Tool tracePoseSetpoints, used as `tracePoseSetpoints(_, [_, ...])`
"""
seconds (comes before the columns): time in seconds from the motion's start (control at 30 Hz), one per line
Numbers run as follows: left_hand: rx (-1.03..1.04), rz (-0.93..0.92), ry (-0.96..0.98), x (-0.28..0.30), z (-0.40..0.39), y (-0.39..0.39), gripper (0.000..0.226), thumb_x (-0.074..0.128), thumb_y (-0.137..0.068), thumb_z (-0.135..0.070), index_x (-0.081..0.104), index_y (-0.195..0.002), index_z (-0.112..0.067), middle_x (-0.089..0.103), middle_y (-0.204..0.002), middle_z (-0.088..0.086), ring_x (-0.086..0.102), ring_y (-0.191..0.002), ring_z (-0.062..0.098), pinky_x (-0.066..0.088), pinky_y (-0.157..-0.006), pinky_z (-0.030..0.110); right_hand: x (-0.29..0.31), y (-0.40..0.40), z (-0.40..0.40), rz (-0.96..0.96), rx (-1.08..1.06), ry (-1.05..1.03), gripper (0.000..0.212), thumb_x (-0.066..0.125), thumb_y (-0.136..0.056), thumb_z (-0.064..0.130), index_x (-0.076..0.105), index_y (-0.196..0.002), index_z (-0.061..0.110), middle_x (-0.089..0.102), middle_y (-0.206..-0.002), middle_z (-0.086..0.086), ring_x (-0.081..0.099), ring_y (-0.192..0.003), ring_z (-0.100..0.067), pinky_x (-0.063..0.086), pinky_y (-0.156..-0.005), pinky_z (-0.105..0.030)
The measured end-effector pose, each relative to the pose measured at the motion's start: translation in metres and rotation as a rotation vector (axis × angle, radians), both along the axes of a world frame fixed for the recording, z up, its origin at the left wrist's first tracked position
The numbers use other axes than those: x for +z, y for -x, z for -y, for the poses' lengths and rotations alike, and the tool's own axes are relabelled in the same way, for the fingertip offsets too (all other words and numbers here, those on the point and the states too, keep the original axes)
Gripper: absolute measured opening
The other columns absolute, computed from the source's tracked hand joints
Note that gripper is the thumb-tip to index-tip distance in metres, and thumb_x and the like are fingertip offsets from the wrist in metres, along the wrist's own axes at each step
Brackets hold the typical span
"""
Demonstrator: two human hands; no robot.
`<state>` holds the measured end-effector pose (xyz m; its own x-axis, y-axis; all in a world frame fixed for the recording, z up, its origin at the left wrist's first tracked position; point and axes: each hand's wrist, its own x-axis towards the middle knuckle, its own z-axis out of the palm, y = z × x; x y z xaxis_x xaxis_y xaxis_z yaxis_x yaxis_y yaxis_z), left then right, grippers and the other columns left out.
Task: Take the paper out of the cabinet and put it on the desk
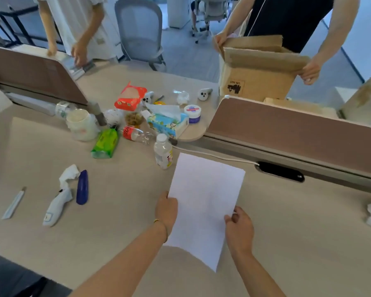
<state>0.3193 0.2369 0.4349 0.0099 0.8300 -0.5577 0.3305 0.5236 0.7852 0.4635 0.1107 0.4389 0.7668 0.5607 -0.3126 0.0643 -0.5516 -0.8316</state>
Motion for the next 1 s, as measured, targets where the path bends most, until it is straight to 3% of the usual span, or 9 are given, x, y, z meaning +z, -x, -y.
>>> tracePoseSetpoints(0.1, [0.026,-0.012,-0.006,-0.012,-0.022,-0.019,0.024,0.037,-0.087,0.008,0.040,-0.075,-0.012,0.039,-0.073,0.006,0.032,-0.067,0.022,0.031,-0.067,0.034,-0.019,-0.009,-0.022,-0.055,-0.058,0.055,0.032,0.058,-0.090,-0.005,0.068,-0.087,0.025,0.074,-0.079,-0.004,0.070,-0.076,-0.027,0.049,-0.065,-0.030])
tracePoseSetpoints(0.13, [0.018,-0.032,-0.009,-0.021,-0.028,-0.022,0.023,0.037,-0.087,0.010,0.045,-0.076,-0.008,0.042,-0.072,0.004,0.036,-0.067,0.023,0.033,-0.064,0.031,-0.025,-0.012,-0.029,-0.067,-0.069,0.077,0.029,0.058,-0.090,-0.005,0.068,-0.085,0.022,0.073,-0.077,-0.003,0.068,-0.075,-0.028,0.047,-0.061,-0.028])
tracePoseSetpoints(0.27, [-0.037,-0.112,0.010,-0.052,-0.050,-0.033,0.028,0.040,-0.089,0.007,0.056,-0.112,0.004,0.063,-0.098,0.026,0.061,-0.093,0.046,0.052,-0.080,0.045,-0.048,-0.026,-0.060,-0.157,-0.119,0.123,0.025,0.054,-0.084,-0.007,0.070,-0.077,0.011,0.073,-0.079,-0.012,0.066,-0.072,-0.033,0.045,-0.059,-0.030])
tracePoseSetpoints(0.37, [-0.119,-0.226,-0.001,-0.066,-0.064,-0.036,0.039,0.045,-0.093,0.001,0.053,-0.131,-0.003,0.066,-0.120,0.023,0.060,-0.095,0.036,0.052,-0.090,0.041,-0.052,-0.031,-0.078,-0.195,-0.122,0.093,0.033,0.048,-0.081,-0.012,0.073,-0.078,0.010,0.071,-0.071,-0.002,0.060,-0.060,-0.021,0.043,-0.047,-0.021])
tracePoseSetpoints(0.47, [-0.125,-0.272,-0.012,-0.073,-0.074,-0.041,0.041,0.045,-0.093,-0.001,0.052,-0.133,-0.002,0.063,-0.126,0.023,0.058,-0.098,0.036,0.051,-0.096,0.043,-0.051,-0.033,-0.092,-0.190,-0.135,0.036,0.037,0.045,-0.079,-0.018,0.060,-0.068,0.015,0.058,-0.057,0.010,0.047,-0.055,-0.016,0.034,-0.041,-0.010])
tracePoseSetpoints(0.57, [-0.149,-0.416,-0.059,-0.080,-0.076,-0.044,0.045,0.047,-0.091,-0.004,0.059,-0.134,-0.008,0.053,-0.135,0.022,0.050,-0.126,0.043,0.044,-0.107,0.045,-0.053,-0.037,-0.100,-0.186,-0.157,0.022,0.034,0.045,-0.081,-0.015,0.061,-0.083,0.014,0.063,-0.071,0.005,0.053,-0.063,-0.018,0.040,-0.053,-0.017])
tracePoseSetpoints(0.7, [-0.226,-0.550,-0.088,-0.085,-0.079,-0.049,0.044,0.049,-0.091,-0.015,0.058,-0.133,-0.015,0.049,-0.136,0.018,0.043,-0.127,0.039,0.040,-0.106,0.043,-0.059,-0.035,-0.105,-0.167,-0.132,0.005,0.045,0.043,-0.078,-0.013,0.070,-0.098,0.017,0.076,-0.091,0.002,0.068,-0.080,-0.021,0.049,-0.067,-0.020])
tracePoseSetpoints(0.83, [-0.255,-0.549,-0.070,-0.086,-0.081,-0.052,0.050,0.048,-0.095,-0.020,0.047,-0.145,-0.018,0.047,-0.137,0.017,0.041,-0.129,0.038,0.039,-0.106,0.045,-0.081,-0.039,-0.107,-0.166,-0.130,0.023,0.070,0.045,-0.069,0.007,0.064,-0.136,0.016,0.074,-0.130,-0.003,0.071,-0.117,-0.027,0.057,-0.100,-0.042])
tracePoseSetpoints(1.0, [-0.254,-0.467,-0.058,-0.073,-0.078,-0.042,0.058,0.046,-0.098,-0.020,0.034,-0.155,-0.023,0.041,-0.145,0.017,0.037,-0.137,0.036,0.033,-0.112,0.044,-0.071,-0.034,-0.102,-0.201,-0.131,0.051,0.069,0.045,-0.075,-0.001,0.061,-0.139,0.018,0.071,-0.131,-0.002,0.069,-0.120,-0.026,0.056,-0.100,-0.038])
